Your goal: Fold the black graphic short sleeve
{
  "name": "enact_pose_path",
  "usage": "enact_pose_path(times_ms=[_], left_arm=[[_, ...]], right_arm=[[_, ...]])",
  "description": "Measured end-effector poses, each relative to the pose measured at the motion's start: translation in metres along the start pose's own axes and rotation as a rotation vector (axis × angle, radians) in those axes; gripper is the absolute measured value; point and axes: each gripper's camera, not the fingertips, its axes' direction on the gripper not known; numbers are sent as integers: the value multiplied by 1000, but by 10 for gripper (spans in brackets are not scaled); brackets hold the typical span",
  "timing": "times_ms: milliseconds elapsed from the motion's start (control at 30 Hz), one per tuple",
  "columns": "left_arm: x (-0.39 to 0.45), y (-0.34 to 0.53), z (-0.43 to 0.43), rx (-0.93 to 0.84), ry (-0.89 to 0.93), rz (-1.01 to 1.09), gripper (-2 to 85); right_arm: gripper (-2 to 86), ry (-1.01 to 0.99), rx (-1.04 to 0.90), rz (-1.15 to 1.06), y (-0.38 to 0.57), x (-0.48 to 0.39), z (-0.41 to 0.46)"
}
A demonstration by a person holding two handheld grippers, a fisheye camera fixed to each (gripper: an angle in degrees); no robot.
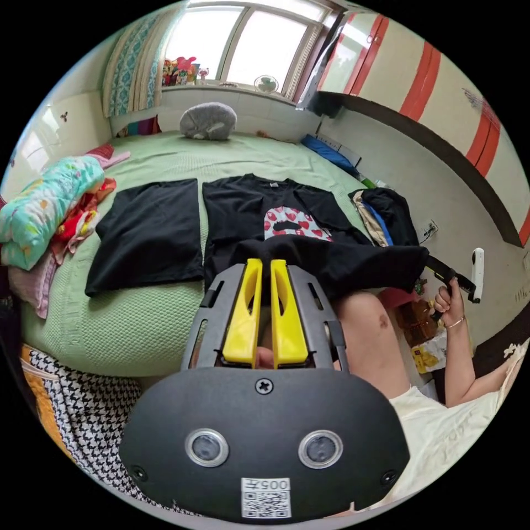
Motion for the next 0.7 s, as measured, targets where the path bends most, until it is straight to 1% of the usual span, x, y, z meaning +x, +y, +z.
enact_pose_path(times_ms=[167,367,700], left_arm=[[12,20,-85,125,1,7,30],[24,54,-151,143,-38,30,28],[51,74,-201,177,-13,85,26]], right_arm=[[-15,-78,15,-13,8,5,-50],[-15,-93,-12,-70,21,3,-78],[-15,-147,-16,-49,25,15,-124]])
